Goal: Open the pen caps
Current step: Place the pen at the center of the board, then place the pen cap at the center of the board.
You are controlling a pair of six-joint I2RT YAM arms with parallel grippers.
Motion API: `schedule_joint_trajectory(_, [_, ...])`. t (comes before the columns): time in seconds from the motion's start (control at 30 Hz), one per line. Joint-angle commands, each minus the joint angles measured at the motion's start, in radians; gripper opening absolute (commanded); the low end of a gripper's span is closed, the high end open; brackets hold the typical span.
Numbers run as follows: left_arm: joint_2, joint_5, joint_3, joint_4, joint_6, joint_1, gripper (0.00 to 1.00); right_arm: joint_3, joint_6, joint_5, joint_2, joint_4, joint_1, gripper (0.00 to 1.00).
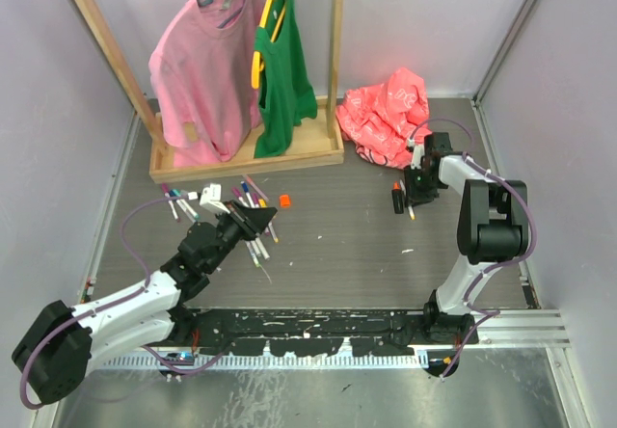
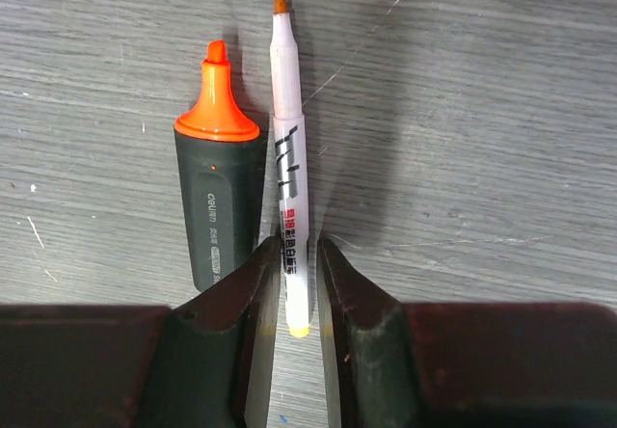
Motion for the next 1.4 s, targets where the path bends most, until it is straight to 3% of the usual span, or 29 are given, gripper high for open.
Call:
schedule_joint_trajectory(0.0, [0.002,0.007,0.0,0.066,-0.005,0.002,0.0,0.031,-0.008,-0.037,-0.003,-0.015,-0.009,0.28])
schedule_joint_trajectory(0.77, [0.083,0.058,0.057,0.053,-0.011,0.001,0.0,0.001,-0.034,-0.055,-0.213,0.013,-0.015,0.29])
schedule_joint_trajectory(0.97, [0.173,0.064,0.162,-0.082,0.003,-0.012,0.0,-0.008,-0.118,-0.258,-0.367,-0.007,-0.015,0.3])
schedule_joint_trajectory(1.13, [0.24,-0.144,0.298,-0.321,0.077,-0.104,0.0,-0.029,-0.129,-0.378,-0.56,0.052,-0.015,0.31])
schedule_joint_trajectory(1.37, [0.433,-0.314,0.536,-0.625,0.121,-0.138,0.0,-0.109,-0.036,-0.536,-0.704,0.229,-0.015,0.52])
